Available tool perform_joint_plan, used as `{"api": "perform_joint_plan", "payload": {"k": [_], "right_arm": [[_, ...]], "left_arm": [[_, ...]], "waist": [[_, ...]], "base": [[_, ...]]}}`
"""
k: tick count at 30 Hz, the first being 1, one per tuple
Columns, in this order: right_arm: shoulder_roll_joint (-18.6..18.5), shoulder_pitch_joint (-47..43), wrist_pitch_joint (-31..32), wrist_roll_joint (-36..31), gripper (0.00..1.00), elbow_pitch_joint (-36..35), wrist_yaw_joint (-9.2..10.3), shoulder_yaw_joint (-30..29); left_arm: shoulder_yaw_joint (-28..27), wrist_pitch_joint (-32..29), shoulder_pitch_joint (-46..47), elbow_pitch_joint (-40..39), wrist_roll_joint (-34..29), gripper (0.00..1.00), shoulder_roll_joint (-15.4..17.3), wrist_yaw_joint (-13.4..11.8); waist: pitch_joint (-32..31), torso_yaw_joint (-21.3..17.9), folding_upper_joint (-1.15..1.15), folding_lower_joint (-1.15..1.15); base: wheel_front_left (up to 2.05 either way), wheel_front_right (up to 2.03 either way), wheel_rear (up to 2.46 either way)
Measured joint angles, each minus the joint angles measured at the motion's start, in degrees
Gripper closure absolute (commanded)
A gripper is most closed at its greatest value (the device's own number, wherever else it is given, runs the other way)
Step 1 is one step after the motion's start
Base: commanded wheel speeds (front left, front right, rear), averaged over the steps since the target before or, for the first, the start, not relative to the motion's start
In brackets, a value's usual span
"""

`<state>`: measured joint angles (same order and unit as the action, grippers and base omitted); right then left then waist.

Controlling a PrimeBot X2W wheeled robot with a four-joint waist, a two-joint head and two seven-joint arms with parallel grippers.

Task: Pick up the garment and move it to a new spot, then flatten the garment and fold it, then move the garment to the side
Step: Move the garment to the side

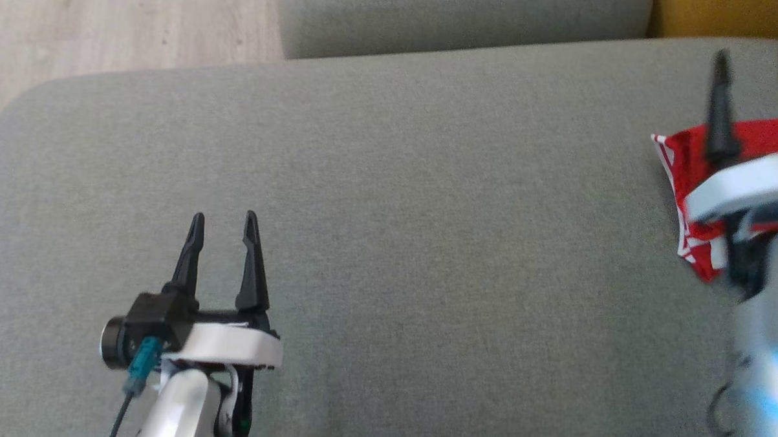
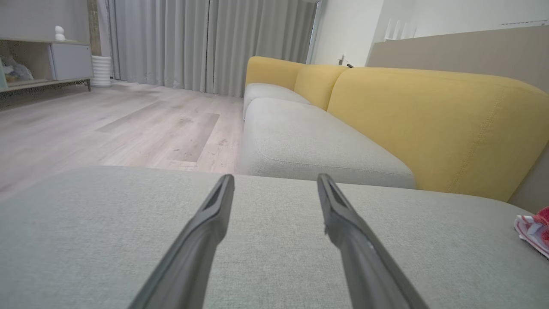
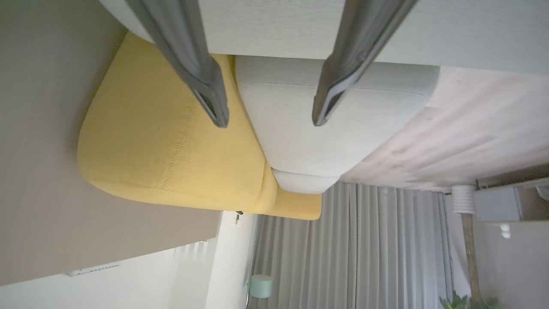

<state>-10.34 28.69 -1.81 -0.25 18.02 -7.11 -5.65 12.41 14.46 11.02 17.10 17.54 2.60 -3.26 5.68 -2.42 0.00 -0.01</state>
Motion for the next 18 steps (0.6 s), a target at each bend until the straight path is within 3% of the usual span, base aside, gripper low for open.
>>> {"api": "perform_joint_plan", "payload": {"k": [3, 6, 18], "right_arm": [[4.85, -4.46, -2.88, 0.88, 0.0, -3.83, 0.01, 0.86], [7.25, -10.0, -6.12, 2.0, 0.0, -4.14, 0.0, 2.12], [7.66, -22.69, -12.4, 7.77, 0.0, 1.31, 0.01, 5.61]], "left_arm": [[-0.87, 0.0, -1.25, -0.29, -1.88, 0.0, 0.0, -0.29], [-1.45, 0.0, -2.85, -0.56, -1.9, 0.0, 0.07, -0.27], [-1.31, 0.0, -8.6, -1.26, -4.02, 0.0, 0.09, -0.29]], "waist": [[-1.53, 0.86, 0.0, 0.0], [-2.89, 1.65, 0.0, 0.0], [-5.53, 3.05, 0.0, 0.01]], "base": [[0.0, 0.0, 0.0], [0.0, 0.0, 0.0], [0.0, 0.0, 0.0]]}}
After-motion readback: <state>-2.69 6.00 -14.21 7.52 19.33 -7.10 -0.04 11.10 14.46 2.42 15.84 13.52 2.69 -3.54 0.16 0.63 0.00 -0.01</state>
